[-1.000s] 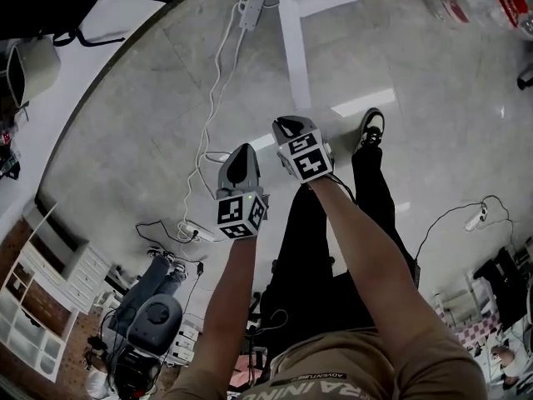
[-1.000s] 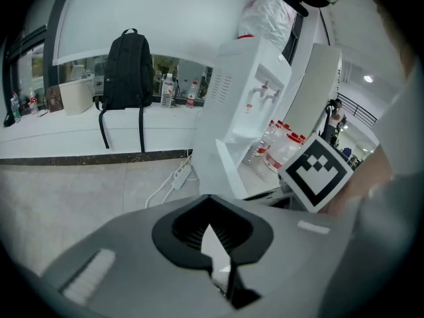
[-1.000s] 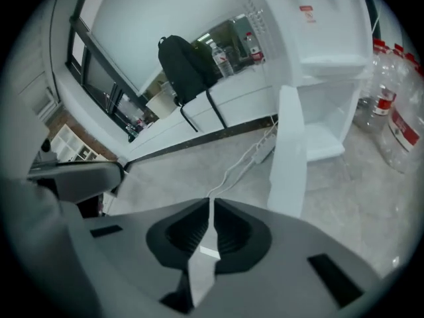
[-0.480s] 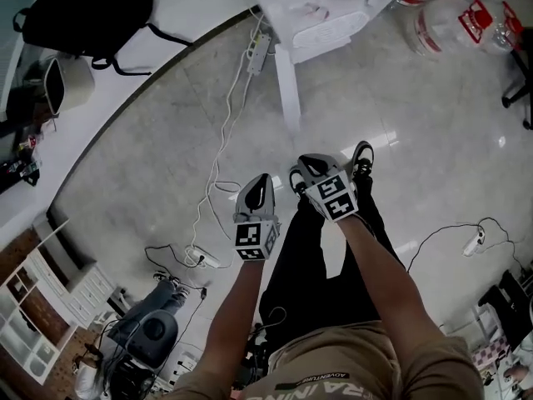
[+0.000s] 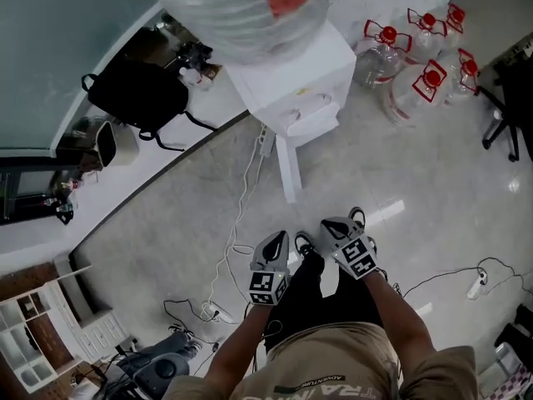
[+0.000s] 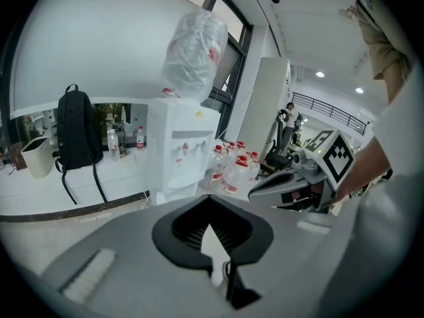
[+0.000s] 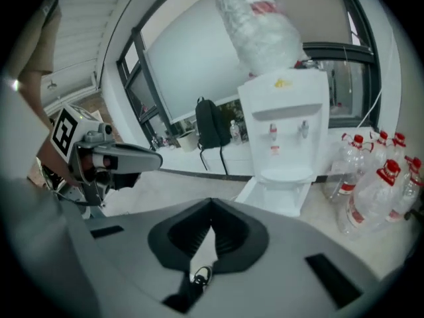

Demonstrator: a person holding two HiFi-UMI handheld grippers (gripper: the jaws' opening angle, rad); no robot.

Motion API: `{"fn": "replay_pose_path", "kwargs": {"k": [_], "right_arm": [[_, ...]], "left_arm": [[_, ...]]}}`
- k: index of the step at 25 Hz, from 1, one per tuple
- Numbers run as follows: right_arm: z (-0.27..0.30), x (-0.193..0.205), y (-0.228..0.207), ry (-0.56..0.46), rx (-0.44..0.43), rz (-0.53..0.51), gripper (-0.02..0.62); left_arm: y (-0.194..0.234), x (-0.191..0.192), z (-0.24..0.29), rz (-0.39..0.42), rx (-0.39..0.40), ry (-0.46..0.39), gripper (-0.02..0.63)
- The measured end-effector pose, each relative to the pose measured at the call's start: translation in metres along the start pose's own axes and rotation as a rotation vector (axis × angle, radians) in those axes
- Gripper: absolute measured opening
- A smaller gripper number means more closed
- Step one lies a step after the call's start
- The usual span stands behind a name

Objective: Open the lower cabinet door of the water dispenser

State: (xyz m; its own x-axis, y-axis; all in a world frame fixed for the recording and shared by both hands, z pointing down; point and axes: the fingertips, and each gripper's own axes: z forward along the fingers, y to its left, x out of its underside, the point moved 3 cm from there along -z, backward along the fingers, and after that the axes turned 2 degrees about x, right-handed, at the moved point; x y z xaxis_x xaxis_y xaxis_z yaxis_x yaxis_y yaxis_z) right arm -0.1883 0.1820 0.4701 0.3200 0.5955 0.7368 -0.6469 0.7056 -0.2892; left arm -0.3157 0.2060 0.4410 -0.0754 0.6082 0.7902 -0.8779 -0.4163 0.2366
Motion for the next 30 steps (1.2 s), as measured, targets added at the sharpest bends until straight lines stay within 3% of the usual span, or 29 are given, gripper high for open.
{"fn": "replay_pose_path", "kwargs": {"k": [4,8,13,15,19,24,30], "right_arm": [[-0.052,-0.047,-0.011,-0.137,0.022,0.065,0.011],[-0.103,-0.091,-0.031,-0.259,0.093,0.058,0.011],[-0.167,-0.148,-0.053,-0.399,0.115,0.029,0.01],[-0.185,-0.165,-0.058,-0.427,0.1,-0.015,0.01],[-0.216,-0.198,-0.055,-0.51,0.012,0.009,0.01],[-0.248,-0.24,-0.055,-0.568,0.011,-0.055,0.011],[-0.271,-0.278,-0.054,-0.543,0.075,-0.194,0.011]], "left_arm": [[-0.033,-0.051,-0.004,0.073,0.028,-0.045,0.002],[-0.062,-0.109,-0.004,0.123,0.049,-0.13,0.002],[-0.091,-0.185,-0.011,0.154,0.047,-0.247,0.002],[-0.1,-0.215,-0.019,0.171,0.031,-0.295,0.002],[-0.102,-0.26,-0.034,0.201,0.002,-0.366,0.002],[-0.097,-0.297,-0.04,0.219,-0.054,-0.417,0.002],[-0.102,-0.323,-0.053,0.199,-0.104,-0.424,0.002]]}}
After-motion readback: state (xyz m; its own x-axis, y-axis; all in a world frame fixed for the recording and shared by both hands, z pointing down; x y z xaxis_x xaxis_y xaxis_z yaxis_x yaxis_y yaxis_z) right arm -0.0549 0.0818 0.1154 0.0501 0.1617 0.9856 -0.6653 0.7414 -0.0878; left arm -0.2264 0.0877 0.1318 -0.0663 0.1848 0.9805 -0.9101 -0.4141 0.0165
